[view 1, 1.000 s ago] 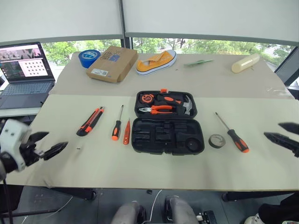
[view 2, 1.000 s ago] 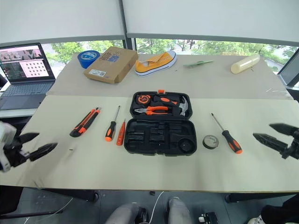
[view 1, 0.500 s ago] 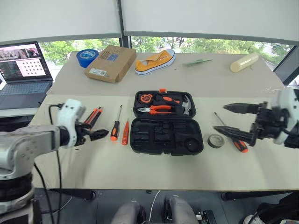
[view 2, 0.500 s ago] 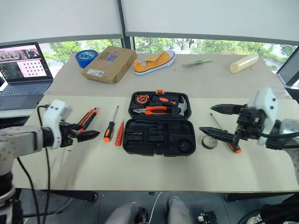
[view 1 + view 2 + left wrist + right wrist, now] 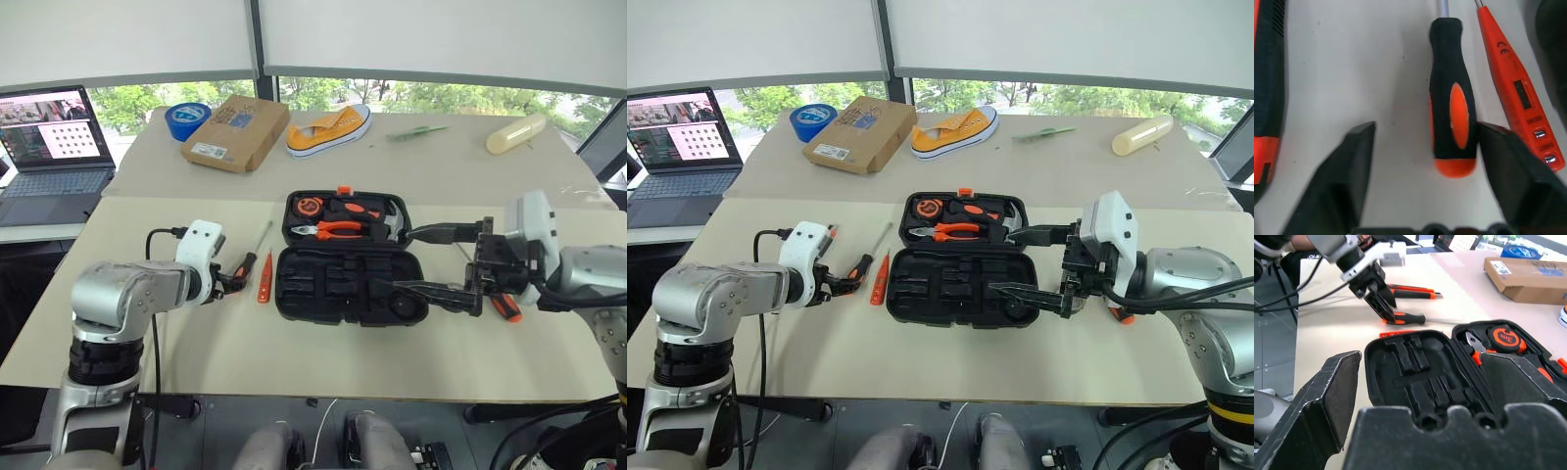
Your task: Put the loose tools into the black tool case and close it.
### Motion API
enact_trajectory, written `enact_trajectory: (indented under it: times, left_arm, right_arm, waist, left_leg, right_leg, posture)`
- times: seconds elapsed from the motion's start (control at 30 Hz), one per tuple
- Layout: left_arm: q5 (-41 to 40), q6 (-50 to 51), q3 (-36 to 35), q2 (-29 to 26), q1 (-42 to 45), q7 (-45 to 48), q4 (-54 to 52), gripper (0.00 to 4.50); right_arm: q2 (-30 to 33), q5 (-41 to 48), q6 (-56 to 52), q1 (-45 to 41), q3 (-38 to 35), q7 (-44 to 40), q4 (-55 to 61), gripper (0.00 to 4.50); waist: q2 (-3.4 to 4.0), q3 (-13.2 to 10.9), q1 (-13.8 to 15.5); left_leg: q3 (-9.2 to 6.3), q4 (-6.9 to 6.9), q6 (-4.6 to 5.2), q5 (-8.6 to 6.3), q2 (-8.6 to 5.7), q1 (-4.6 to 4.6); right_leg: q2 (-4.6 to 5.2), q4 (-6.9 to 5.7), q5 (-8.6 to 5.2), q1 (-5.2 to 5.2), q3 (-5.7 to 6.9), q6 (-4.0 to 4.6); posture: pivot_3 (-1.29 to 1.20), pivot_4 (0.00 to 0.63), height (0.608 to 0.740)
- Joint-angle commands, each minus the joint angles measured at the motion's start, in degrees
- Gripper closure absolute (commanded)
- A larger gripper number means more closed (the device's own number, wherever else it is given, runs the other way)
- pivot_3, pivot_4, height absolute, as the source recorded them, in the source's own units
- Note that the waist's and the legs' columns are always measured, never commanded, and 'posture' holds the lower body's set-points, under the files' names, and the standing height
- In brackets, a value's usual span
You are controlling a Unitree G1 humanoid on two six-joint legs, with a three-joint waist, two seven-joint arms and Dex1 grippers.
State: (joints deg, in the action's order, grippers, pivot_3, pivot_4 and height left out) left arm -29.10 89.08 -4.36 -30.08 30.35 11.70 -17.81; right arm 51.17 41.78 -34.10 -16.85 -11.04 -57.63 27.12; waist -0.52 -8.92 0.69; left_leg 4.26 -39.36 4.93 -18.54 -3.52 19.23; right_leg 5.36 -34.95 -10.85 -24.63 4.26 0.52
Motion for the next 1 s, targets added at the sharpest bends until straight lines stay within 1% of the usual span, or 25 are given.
enact_trajectory:
  times: [0.03,0.1,0.23,0.33,0.37,0.4,0.43,0.47,0.53,0.63,0.73,0.87,1.0]
  left_arm:
    - [1.5,-1.0,0.6,1.0,-1.0,-0.1,0.5,2.90]
    - [2.6,-2.0,0.4,0.6,-1.4,-0.1,1.3,3.61]
    - [4.0,-4.4,0.2,-0.9,-1.1,0.3,2.4,3.66]
    - [4.9,-8.0,1.0,-3.6,0.2,1.8,3.3,3.66]
    - [6.5,-13.6,3.9,-7.1,1.4,4.8,3.5,3.66]
    - [8.8,-22.3,7.1,-10.7,2.9,9.8,3.7,3.66]
    - [10.4,-28.7,9.4,-13.3,4.0,13.5,4.0,3.66]
    - [11.8,-36.0,11.5,-15.3,5.9,18.5,5.5,3.66]
    - [13.7,-47.7,14.0,-17.1,8.4,26.3,8.7,3.66]
    - [15.3,-62.6,17.1,-16.9,11.5,37.8,13.7,3.66]
    - [17.0,-68.9,20.9,-14.3,15.7,45.8,19.2,3.66]
    - [22.7,-76.2,26.6,-10.9,19.2,51.7,26.2,3.66]
    - [27.9,-80.0,30.1,-8.3,20.9,53.8,30.8,3.66]
  right_arm:
    - [-0.2,1.3,-0.4,-0.9,-0.5,0.8,1.8,0.00]
    - [-0.3,1.6,-0.7,-0.8,-0.7,1.1,1.9,0.00]
    - [0.1,1.4,-0.7,-0.2,-1.2,1.2,1.5,0.00]
    - [0.6,0.6,-0.3,1.3,-2.2,1.0,1.0,0.00]
    - [0.9,0.2,-0.2,2.2,-2.9,1.0,0.5,0.00]
    - [1.3,-0.3,0.0,3.3,-3.7,0.9,0.1,0.00]
    - [1.6,-0.6,0.1,4.1,-4.3,0.9,-0.2,0.00]
    - [1.8,-0.9,0.3,4.9,-5.1,1.0,-0.4,0.00]
    - [1.9,-0.7,0.2,6.0,-6.4,1.5,-0.7,0.00]
    - [1.8,-0.6,0.1,7.5,-8.0,2.2,-0.7,0.00]
    - [1.5,-0.3,-0.2,9.0,-9.3,2.8,-0.1,0.00]
    - [1.3,-0.2,-0.3,10.4,-10.4,4.0,0.6,0.00]
    - [1.0,0.2,-0.5,11.3,-11.4,5.1,1.3,0.00]
  waist:
    - [0.00,0.0,0.0]
    - [0.01,0.0,0.0]
    - [0.01,0.0,0.0]
    - [0.01,0.0,0.0]
    - [0.00,0.0,0.0]
    - [-0.04,0.0,0.0]
    - [-0.05,-0.1,0.0]
    - [-0.14,-0.2,0.0]
    - [-0.11,-0.3,0.5]
    - [-0.08,-0.3,0.7]
    - [-0.09,-0.3,0.6]
    - [-0.10,-0.3,0.4]
    - [-0.11,-0.3,0.1]
  left_leg:
    - [-0.13,-0.08,0.00,0.00,0.00,-0.02]
    - [-0.29,-0.20,0.00,0.00,0.00,-0.02]
    - [-0.49,-0.40,-0.03,-0.02,0.01,-0.02]
    - [-0.55,-0.45,-0.05,-0.01,0.03,-0.02]
    - [-0.56,-0.45,-0.06,0.00,0.04,-0.02]
    - [-0.57,-0.45,-0.07,0.00,0.04,0.00]
    - [-0.59,-0.46,-0.08,0.00,0.04,0.04]
    - [-0.59,-0.46,-0.10,0.00,0.04,0.08]
    - [-0.60,-0.49,-0.13,0.00,0.03,0.15]
    - [-0.61,-0.49,-0.13,0.00,-0.14,0.14]
    - [-0.62,-0.49,-0.13,0.00,-0.20,0.15]
    - [-0.74,-0.59,-0.11,0.01,-0.18,0.27]
    - [-0.86,-0.70,-0.09,0.02,-0.13,0.43]
  right_leg:
    - [0.00,0.01,-0.01,0.11,0.06,0.01]
    - [0.00,0.02,-0.02,0.25,0.17,0.00]
    - [0.01,-0.02,-0.02,0.38,0.25,0.00]
    - [0.01,-0.07,-0.02,0.38,0.25,0.00]
    - [0.01,-0.07,-0.02,0.37,0.26,0.01]
    - [0.00,-0.08,-0.02,0.34,0.26,0.01]
    - [0.00,-0.09,-0.02,0.31,0.29,0.01]
    - [0.00,-0.11,-0.02,0.27,0.29,0.02]
    - [0.05,-0.06,0.01,0.25,0.39,0.08]
    - [0.32,0.06,0.02,0.36,0.51,0.08]
    - [0.43,0.09,0.02,0.39,0.66,0.07]
    - [0.43,0.06,0.02,0.39,0.85,0.06]
    - [0.42,0.08,0.02,0.34,0.95,0.06]
  posture:
    - [0.00,0.150,0.731]
    - [0.00,0.150,0.731]
    - [0.00,0.150,0.731]
    - [0.00,0.150,0.731]
    - [0.00,0.150,0.731]
    - [0.00,0.150,0.731]
    - [0.00,0.150,0.731]
    - [0.00,0.150,0.731]
    - [0.00,0.150,0.731]
    - [0.00,0.150,0.731]
    - [0.00,0.150,0.731]
    - [0.00,0.150,0.731]
    - [0.00,0.150,0.731]
